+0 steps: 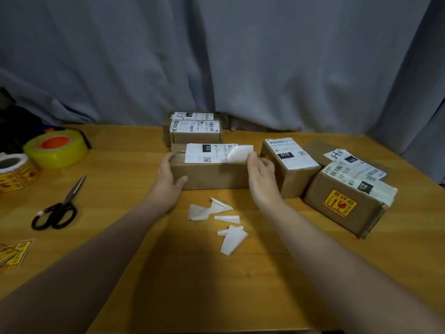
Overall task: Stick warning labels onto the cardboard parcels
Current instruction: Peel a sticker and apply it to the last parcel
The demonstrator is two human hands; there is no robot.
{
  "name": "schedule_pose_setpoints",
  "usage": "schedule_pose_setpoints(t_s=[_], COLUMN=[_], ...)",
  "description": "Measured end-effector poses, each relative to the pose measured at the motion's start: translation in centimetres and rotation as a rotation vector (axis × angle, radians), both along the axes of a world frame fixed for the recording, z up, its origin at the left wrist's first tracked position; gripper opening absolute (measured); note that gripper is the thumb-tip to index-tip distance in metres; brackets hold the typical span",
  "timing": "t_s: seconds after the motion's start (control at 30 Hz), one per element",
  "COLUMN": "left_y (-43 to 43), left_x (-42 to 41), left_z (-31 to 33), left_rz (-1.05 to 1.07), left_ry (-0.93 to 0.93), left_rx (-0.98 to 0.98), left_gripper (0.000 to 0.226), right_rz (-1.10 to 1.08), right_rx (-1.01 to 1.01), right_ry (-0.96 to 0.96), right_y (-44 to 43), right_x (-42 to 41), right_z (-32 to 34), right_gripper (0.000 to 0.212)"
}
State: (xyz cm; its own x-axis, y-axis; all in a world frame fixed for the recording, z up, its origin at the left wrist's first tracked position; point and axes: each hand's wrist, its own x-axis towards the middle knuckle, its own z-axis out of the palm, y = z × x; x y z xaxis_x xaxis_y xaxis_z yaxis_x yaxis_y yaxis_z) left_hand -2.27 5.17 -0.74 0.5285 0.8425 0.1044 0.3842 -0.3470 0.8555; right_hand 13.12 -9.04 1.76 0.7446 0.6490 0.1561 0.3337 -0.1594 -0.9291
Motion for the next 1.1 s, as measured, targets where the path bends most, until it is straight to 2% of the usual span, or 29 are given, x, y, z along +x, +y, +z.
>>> schedule_pose_setpoints(t_s=[0.1, 0.13, 0.2, 0.23, 0.3, 0.33, 0.4, 0.53, 0.6, 0.67, 0.8, 0.87, 0.97, 1.03, 1.1], left_y=[-0.9, -1.6, -3.4, -4.2, -5.2, -5.5, -6.2, -6.4, -6.1, -6.0, -5.4, -5.1, -5.3, -5.6, -5.8], left_x=[0.2, 0.4, 0.5, 0.3, 0.3, 0.2, 0.1, 0.3, 0.1, 0.0, 0.6, 0.6, 0.4, 0.5, 0.5], left_z=[2.1, 3.4, 5.8, 6.7, 7.6, 7.4, 7.0, 6.5, 6.2, 6.1, 5.0, 4.9, 5.4, 5.5, 5.4], left_rz=[0.166, 0.165, -0.026, -0.172, -0.388, -0.47, -0.551, -0.493, -0.456, -0.386, -0.195, -0.173, -0.308, -0.346, -0.304], left_ry=[-0.065, -0.12, -0.19, -0.12, 0.051, 0.098, 0.111, -0.083, -0.106, -0.043, 0.037, 0.163, 0.299, 0.342, 0.3], left_rx=[0.264, 0.208, -0.209, -0.388, -0.574, -0.619, -0.643, -0.691, -0.585, -0.363, -0.033, 0.171, 0.399, 0.499, 0.509], left_gripper=[0.053, 0.049, 0.058, 0.069, 0.08, 0.078, 0.059, 0.012, 0.011, 0.013, 0.01, 0.009, 0.008, 0.011, 0.023], right_rz=[0.015, 0.039, 0.034, 0.011, -0.016, -0.019, -0.022, -0.033, -0.04, 0.007, 0.309, 0.417, 0.438, 0.421, 0.384], right_rx=[0.093, 0.122, 0.224, 0.291, 0.394, 0.424, 0.453, 0.394, 0.295, 0.145, -0.079, -0.122, -0.179, -0.195, -0.143], right_ry=[-0.459, -0.614, -0.893, -0.986, -1.063, -1.07, -1.072, -1.087, -1.093, -1.059, -0.856, -0.755, -0.845, -0.858, -0.743], right_y=[-1.0, -1.4, -2.1, -2.3, -2.6, -2.7, -2.8, -2.8, -2.9, -2.9, -3.1, -3.2, -2.4, -1.7, -1.4], right_x=[0.4, 0.6, 1.1, 1.3, 1.2, 1.1, 1.0, 1.3, 1.7, 1.8, 1.0, 0.2, -0.9, -1.6, -2.2], right_z=[0.3, 0.6, 1.1, 1.3, 1.6, 1.7, 1.6, 1.0, 0.5, 0.4, 1.1, 1.8, 2.0, 1.9, 1.8], right_gripper=[0.066, 0.069, 0.068, 0.068, 0.071, 0.072, 0.073, 0.072, 0.071, 0.073, 0.082, 0.084, 0.072, 0.062, 0.057])
